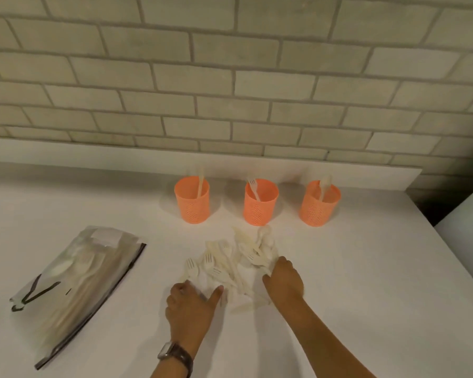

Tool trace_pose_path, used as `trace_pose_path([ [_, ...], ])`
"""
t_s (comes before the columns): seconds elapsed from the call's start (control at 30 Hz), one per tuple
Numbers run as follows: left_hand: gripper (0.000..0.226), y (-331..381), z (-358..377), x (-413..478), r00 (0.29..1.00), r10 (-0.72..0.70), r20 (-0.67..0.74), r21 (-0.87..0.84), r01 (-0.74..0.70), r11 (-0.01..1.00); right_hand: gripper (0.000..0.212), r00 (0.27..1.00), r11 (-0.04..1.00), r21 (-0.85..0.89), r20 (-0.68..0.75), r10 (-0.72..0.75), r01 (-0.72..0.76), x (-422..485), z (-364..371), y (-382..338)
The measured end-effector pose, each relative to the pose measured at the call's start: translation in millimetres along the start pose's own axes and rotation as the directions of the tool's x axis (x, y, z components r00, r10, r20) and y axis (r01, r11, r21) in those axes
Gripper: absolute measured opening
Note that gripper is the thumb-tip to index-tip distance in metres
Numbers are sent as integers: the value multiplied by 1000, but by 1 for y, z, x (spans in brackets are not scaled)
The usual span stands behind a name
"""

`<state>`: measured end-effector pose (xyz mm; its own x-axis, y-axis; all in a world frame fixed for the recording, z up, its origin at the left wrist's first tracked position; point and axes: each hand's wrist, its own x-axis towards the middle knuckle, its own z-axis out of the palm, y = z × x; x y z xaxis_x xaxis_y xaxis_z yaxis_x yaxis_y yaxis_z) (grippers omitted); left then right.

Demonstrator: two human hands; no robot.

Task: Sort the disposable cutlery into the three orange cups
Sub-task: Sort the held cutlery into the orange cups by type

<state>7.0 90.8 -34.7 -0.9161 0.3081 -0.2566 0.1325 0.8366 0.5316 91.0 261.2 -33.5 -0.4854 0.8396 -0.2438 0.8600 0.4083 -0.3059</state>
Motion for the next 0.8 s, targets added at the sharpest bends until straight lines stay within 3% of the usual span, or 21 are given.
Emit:
trace_pose_path([
  [0.17, 125, 32, 19, 9, 999, -36, -4, 52, 36, 998, 30, 995, 996, 73, 85, -59, 53, 5, -3, 14],
  [0.27, 134, 47, 28, 15, 999, -40, -8, 71, 40, 997, 30, 993, 983, 179, 107, -54, 35, 5, -7, 17],
  [0.47, 128, 52, 44, 15, 999, 20, -50, 53, -17, 998, 14, 997, 921, 390, 59, -51, 24, 1, -15, 27],
  [0.6, 111, 41, 37, 25, 990, 132, 45, -103, -127, 987, 8, 991, 749, 657, 132, -8, -82, -2, -26, 30],
  [0.7, 104, 32, 28, 32, 980, 169, 102, -216, -144, 966, 14, 982, 648, 747, 189, 10, -151, -11, -38, 29],
  [0.8, 99, 25, 19, 37, 967, 192, 170, -193, -158, 968, 17, 979, 598, 783, 203, 13, -170, -16, -38, 32],
])
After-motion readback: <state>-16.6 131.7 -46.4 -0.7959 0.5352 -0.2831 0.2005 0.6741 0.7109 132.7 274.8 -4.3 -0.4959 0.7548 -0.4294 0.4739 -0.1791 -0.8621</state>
